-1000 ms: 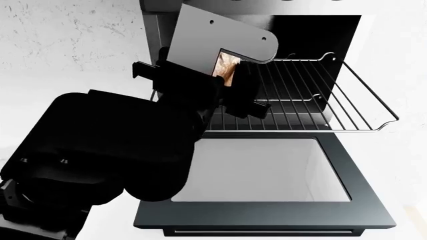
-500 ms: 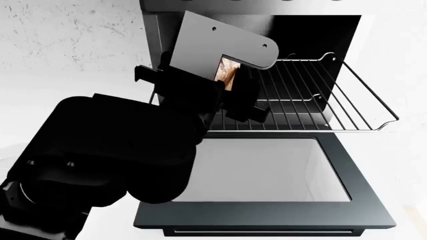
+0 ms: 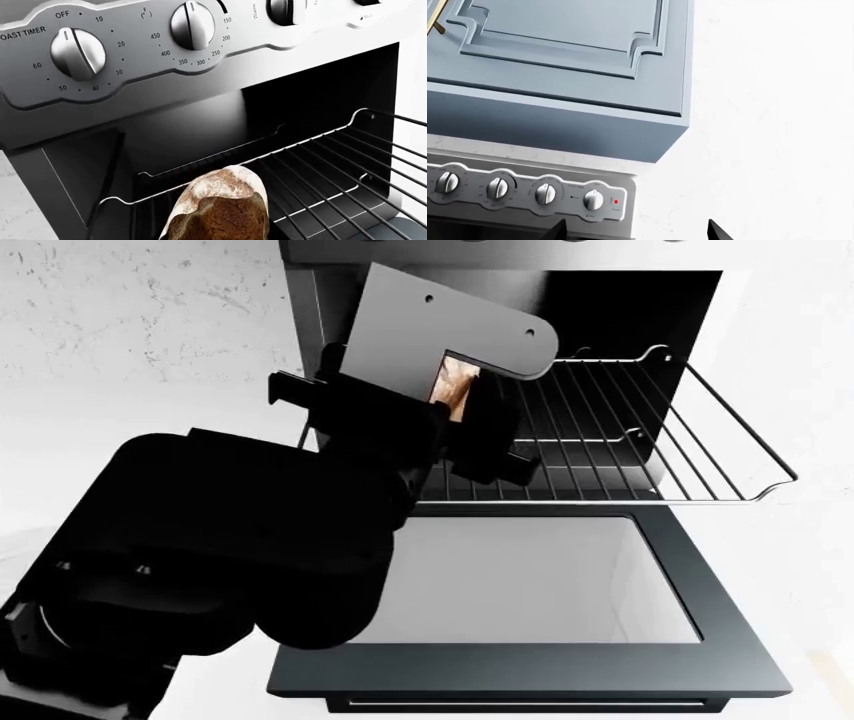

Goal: Place the bread on the top rack of the toaster oven.

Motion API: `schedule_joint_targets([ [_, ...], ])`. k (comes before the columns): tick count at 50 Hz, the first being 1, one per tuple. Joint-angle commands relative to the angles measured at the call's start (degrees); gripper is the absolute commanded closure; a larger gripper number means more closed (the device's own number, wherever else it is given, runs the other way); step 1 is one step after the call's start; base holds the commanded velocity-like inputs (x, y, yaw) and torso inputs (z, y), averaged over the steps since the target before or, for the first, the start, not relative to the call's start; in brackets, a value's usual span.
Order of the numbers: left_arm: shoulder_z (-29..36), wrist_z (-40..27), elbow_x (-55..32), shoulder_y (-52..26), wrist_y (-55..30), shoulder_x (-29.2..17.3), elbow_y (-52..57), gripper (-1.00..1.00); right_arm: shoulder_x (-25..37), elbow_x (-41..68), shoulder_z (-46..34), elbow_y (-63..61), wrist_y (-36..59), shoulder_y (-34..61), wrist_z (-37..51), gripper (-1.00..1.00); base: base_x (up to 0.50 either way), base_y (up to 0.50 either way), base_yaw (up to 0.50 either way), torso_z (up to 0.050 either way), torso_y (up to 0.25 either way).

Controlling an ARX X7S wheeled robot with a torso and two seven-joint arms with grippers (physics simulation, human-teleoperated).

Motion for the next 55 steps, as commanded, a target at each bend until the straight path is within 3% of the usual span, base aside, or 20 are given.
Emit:
schedule_joint_targets([
  [1,0.6,2.4,-1.7,0.0,0.1,-0.3,-0.1,-1.00,-0.5,0.1,0.3,0.0,0.0,0.0,-0.5,-1.00,0.00,0.00,0.00,0.000,0.000],
  [33,-1.6,-6.9,-12.4,-5.7,1.3,-1.0,3.7,-1.00,-3.2,2.4,3.8,0.0,-0.4,0.0,-4.3,-1.00,0.00,0.00,0.00,0.000,0.000],
  [46,-3.4,-11.0,-17.7,-9.0,2.8,-3.3,5.6,-1.00,-4.7,5.2,7.6,0.0,0.2,0.0,-7.1,-1.00,0.00,0.00,0.00,0.000,0.000],
  [55,-5.1,-11.7,-19.7,-10.2,4.1,-5.8,6.7,-1.00,-2.3,6.2,8.9,0.0,1.0,0.0,-5.6,-1.00,0.00,0.00,0.00,0.000,0.000],
])
